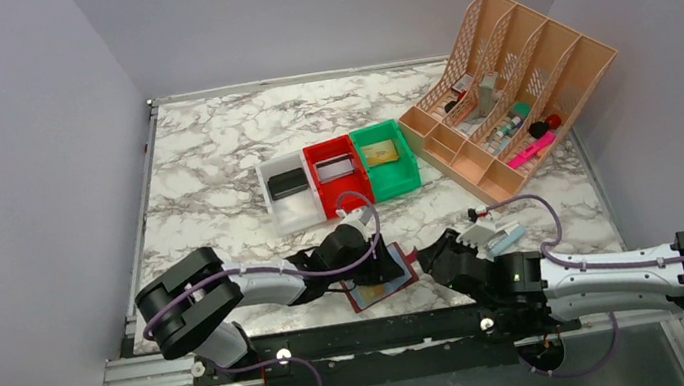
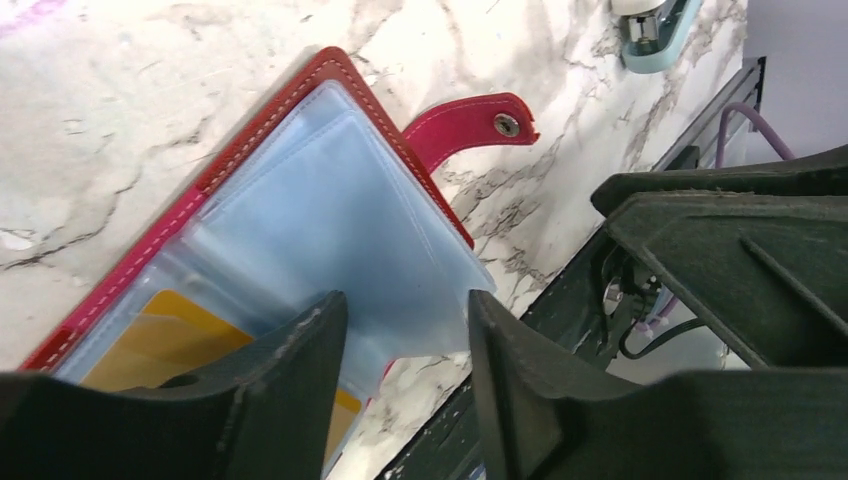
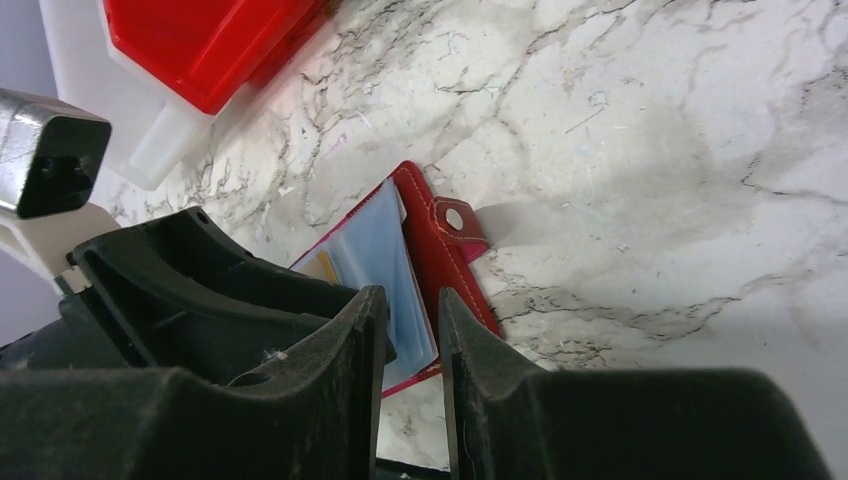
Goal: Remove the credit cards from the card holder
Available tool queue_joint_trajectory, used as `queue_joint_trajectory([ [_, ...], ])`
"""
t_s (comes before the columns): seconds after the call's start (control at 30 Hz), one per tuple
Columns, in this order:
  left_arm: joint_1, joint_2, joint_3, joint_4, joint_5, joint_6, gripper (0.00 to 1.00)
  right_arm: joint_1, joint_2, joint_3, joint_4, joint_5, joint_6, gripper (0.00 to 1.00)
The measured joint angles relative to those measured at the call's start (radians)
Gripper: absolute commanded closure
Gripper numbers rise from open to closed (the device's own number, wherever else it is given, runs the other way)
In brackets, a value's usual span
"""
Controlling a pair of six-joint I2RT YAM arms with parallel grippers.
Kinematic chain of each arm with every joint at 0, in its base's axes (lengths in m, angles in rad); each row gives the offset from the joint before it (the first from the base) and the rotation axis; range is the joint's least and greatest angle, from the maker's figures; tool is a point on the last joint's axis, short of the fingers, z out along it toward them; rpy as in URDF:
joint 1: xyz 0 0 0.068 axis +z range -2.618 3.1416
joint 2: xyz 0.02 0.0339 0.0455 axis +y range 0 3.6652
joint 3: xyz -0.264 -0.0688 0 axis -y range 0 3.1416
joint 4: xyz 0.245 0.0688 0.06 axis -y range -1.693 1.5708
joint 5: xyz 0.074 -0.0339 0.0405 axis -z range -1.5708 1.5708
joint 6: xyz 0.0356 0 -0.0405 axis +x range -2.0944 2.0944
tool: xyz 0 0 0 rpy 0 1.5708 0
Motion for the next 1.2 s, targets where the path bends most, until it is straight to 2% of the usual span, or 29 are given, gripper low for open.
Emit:
queue_joint_trajectory([
  [0.23, -0.031, -0.023, 0.002, 0.01, -0.031, 0.001, 0.29, 0.0, -0.001, 0.0, -0.034, 0.007, 0.013, 0.68],
  [0.47, -0.032, -0.127, 0.012, -0.143, -0.094, 0.026, 0.3, 0.0, -0.005, 0.0, -0.03, 0.008, -0.028, 0.71],
  [0.7, -0.032, -0.279, 0.013, -0.335, -0.241, 0.026, 0.29, -0.001, 0.006, -0.012, 0.204, -0.059, -0.247, 0.72],
  [0.87, -0.032, -0.412, -0.009, -0.465, -0.362, -0.01, 0.29, 0.0, 0.143, -0.001, 0.351, -0.134, -0.365, 0.73],
  [1.07, -0.032, -0.614, -0.131, -0.588, -0.458, -0.072, 0.28, -0.001, 0.387, 0.129, 0.411, -0.232, -0.472, 0.74],
  [1.2, -0.032, -0.721, -0.159, -0.645, -0.482, -0.08, 0.28, -0.015, 0.515, 0.203, 0.451, -0.315, -0.524, 0.75],
])
